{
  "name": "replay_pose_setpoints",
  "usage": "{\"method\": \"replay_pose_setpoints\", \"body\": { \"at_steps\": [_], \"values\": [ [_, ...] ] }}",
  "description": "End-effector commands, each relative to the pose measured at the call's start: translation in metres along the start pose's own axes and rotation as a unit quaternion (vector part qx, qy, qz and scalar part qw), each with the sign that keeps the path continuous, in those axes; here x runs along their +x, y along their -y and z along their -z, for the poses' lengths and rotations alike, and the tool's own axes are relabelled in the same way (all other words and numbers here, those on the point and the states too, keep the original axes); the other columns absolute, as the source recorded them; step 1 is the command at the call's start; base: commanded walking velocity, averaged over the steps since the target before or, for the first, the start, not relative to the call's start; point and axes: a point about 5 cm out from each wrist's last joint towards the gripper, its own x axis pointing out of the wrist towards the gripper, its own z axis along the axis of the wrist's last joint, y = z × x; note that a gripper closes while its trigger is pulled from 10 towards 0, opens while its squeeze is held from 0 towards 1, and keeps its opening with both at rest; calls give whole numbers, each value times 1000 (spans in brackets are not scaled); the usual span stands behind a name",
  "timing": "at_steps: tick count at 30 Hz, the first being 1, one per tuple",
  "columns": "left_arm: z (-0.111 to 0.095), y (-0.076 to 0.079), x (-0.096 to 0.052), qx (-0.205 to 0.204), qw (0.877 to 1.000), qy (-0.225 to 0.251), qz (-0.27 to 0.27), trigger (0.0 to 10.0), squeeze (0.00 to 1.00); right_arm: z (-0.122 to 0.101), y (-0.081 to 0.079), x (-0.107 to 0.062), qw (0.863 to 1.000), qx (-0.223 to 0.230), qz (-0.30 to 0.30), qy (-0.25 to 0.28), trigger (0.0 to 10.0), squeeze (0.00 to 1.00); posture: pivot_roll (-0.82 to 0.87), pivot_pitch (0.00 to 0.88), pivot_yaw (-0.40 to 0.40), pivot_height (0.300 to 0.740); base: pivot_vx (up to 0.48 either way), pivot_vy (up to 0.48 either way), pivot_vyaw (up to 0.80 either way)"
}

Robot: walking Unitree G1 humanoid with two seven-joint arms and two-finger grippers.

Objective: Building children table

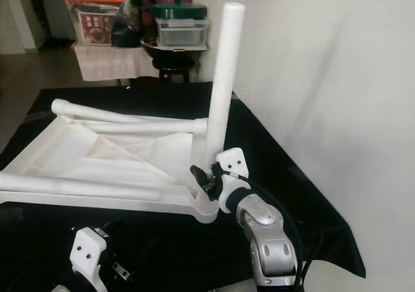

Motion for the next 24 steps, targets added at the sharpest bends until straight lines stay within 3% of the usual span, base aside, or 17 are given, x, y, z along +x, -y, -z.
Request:
{"method": "replay_pose_setpoints", "body": {
  "at_steps": [1, 2, 5, 7, 10, 11, 12, 13, 17, 18, 22, 24],
  "values": [
    [3, 1, 3, -12, 1000, 2, 4, 10000, 0, -13, -1, 9, 998, 16, -57, 30, 10000, 1000, -52, 0, -94, 740, 0, 0, 0],
    [4, 1, 4, -14, 1000, 3, 5, 10000, 0, -21, -3, 11, 995, 19, -86, 44, 10000, 1000, -51, 0, -95, 740, 0, 0, 0],
    [4, 1, 7, -19, 1000, 6, 8, 10000, 0, -37, -8, 13, 981, -46, -174, 70, 10000, 1000, -50, 0, -97, 740, 0, 0, 0],
    [5, 1, 8, -21, 1000, 8, 8, 10000, 0, -42, -12, 12, 957, -119, -258, 64, 10000, 1000, -50, 0, -98, 740, 0, 0, 0],
    [5, 1, 9, -23, 1000, 10, 8, 10000, 0, -45, -14, 11, 941, -147, -300, 57, 10000, 1000, -50, 0, -98, 740, 0, 0, 0],
    [5, 1, 10, -24, 1000, 10, 9, 10000, 0, -46, -12, 15, 932, -157, -323, 53, 10000, 776, -50, 0, -99, 740, 0, 0, 0],
    [6, 1, 11, -25, 1000, 11, 9, 10000, 0, -48, -10, 18, 924, -165, -341, 50, 10000, 776, -50, 0, -99, 740, 0, 0, 0],
    [6, 1, 12, -26, 1000, 11, 11, 10000, 0, -49, -7, 25, 919, -162, -356, 45, 10000, 0, -39, 0, -96, 740, 0, 0, 0],
    [7, 0, 13, -26, 1000, 12, 12, 10000, 0, -49, -6, 35, 912, -148, -381, 36, 10000, 0, -38, 0, -94, 740, 0, 0, 0],
    [7, 0, 13, -26, 1000, 12, 12, 10000, 0, -50, -7, 37, 906, -137, -399, 31, 0, 0, -30, 0, -87, 740, 0, 0, 0],
    [6, -2, 13, -25, 1000, 14, 11, 10000, 0, -51, -6, 40, 888, -133, -440, 22, 0, 0, -35, 0, -82, 740, 0, 0, 0],
    [6, -3, 13, -26, 1000, 16, 7, 10000, 0, -53, -4, 41, 891, -134, -433, 28, 0, 0, -43, 0, -73, 740, 0, 0, 0]
  ]
}}
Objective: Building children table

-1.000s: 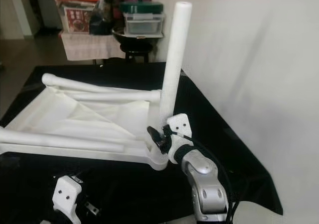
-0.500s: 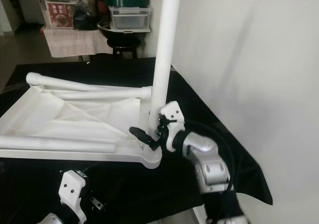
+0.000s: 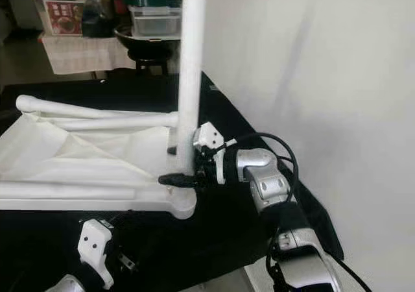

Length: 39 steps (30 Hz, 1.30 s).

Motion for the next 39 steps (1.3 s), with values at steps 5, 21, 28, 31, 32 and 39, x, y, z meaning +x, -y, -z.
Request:
{"method": "replay_pose_setpoints", "body": {
  "at_steps": [5, 21, 28, 31, 32, 39],
  "values": [
    [1, -3, 0, -7, 1000, 4, -4, 10000, 0, 5, 0, 1, 1000, -5, -10, 7, 0, 0, -50, 0, -69, 740, 0, 0, 0],
    [-1, -4, 4, -8, 1000, 11, -2, 10000, 0, 46, -56, 29, 922, 90, 376, -13, 0, 0, -82, 0, -92, 740, 0, 0, 0],
    [-2, -6, 6, -9, 1000, 17, -12, 10000, 0, 42, -47, 31, 922, 92, 375, -19, 10000, 0, -75, 0, -99, 740, 0, 0, 0],
    [-2, -6, 6, -8, 1000, 18, -13, 10000, 0, 39, -47, 33, 925, 92, 368, -16, 10000, 0, -75, 0, -99, 740, 0, 0, 0],
    [-2, -7, 6, -8, 1000, 19, -14, 10000, 0, 35, -46, 36, 938, 93, 335, -7, 10000, 1000, -75, 0, -99, 740, 0, 0, 0],
    [-5, -9, 7, -6, 1000, 21, -12, 10000, 0, 8, -35, 27, 997, 51, 47, 32, 10000, 1000, -64, 0, -81, 740, 0, 0, 0]
  ]
}}
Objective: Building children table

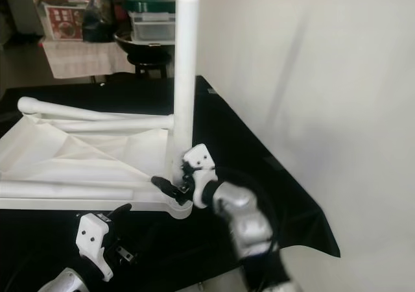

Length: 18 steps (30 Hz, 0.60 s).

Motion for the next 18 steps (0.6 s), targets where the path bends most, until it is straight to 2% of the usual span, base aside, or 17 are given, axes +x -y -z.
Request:
{"method": "replay_pose_setpoints", "body": {
  "at_steps": [1, 2, 3, 4, 5, 6, 11, 12, 16, 18],
  "values": [
    [-2, -2, 1, -5, 1000, 4, -3, 10000, 0, -6, -4, 1, 994, -36, -104, -11, 10000, 1000, -62, 0, -81, 740, 0, 0, 0],
    [-2, -2, 1, -5, 1000, 4, -3, 10000, 0, -6, -4, 1, 994, -36, -104, -11, 10000, 1000, -62, 0, -81, 740, 0, 0, 0],
    [-2, -2, 1, -6, 1000, 4, -3, 10000, 0, -8, 1, 0, 991, -55, -121, -25, 10000, 753, -62, 0, -81, 740, 0, 0, 0],
    [-2, -1, 1, -6, 1000, 4, -3, 10000, 0, -9, 5, 1, 990, -59, -126, -34, 10000, 580, -49, 0, -89, 740, 0, 0, 0],
    [-2, -1, 1, -6, 1000, 4, -3, 10000, 0, -9, 5, 1, 990, -59, -126, -34, 10000, 580, -49, 0, -89, 740, 0, 0, 0],
    [-3, -1, 2, -5, 1000, 5, -4, 10000, 0, -12, 10, 3, 987, -69, -138, -42, 10000, 0, -36, 0, -96, 740, 0, 0, 0],
    [-3, 1, 2, -3, 1000, 6, -6, 10000, 0, -18, 20, 12, 982, -70, -166, -58, 10000, 0, -9, 0, -108, 740, 0, 0, 0],
    [-4, 2, 2, -3, 1000, 6, -7, 10000, 0, -20, 22, 16, 982, -64, -169, -56, 0, 0, 4, 0, -115, 740, 0, 0, 0],
    [-4, 4, 2, -2, 1000, 6, -7, 10000, 0, -22, 24, 19, 981, -57, -179, -55, 0, 0, 10, 0, -121, 740, 0, 0, 0],
    [-4, 5, 2, -2, 1000, 7, -8, 10000, 0, -21, 25, 18, 976, -52, -203, -62, 0, 0, 10, 0, -121, 740, 0, 0, 0]
  ]
}}
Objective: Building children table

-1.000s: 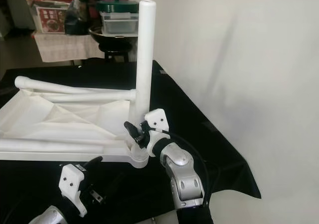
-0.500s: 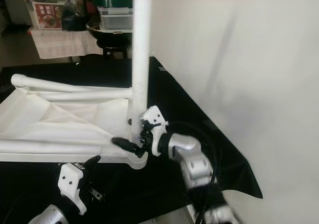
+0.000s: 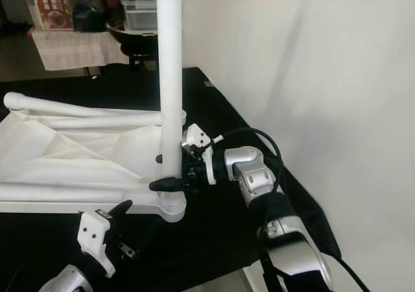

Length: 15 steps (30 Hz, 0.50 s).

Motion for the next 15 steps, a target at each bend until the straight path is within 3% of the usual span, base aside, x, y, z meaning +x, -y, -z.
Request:
{"method": "replay_pose_setpoints", "body": {
  "at_steps": [1, 8, 13, 15],
  "values": [
    [-1, 3, 0, -1, 1000, 0, 0, 10000, 0, -3, -1, 8, 999, -13, -28, -13, 0, 0, 10, 0, -121, 740, 0, 0, 0],
    [-2, 4, -1, -4, 1000, -1, 2, 10000, 0, 1, 0, -1, 999, 0, -46, -15, 0, 0, 0, 0, -119, 740, 0, 0, 0],
    [-2, 5, -2, -7, 1000, 0, 3, 10000, 0, 23, 7, -16, 995, 10, 103, -3, 0, 0, -27, 0, -117, 740, 0, 0, 0],
    [-2, 5, -2, -7, 1000, 0, 3, 10000, 0, 23, 7, -16, 995, 10, 103, -3, 0, 0, -27, 0, -117, 740, 0, 0, 0]
  ]
}}
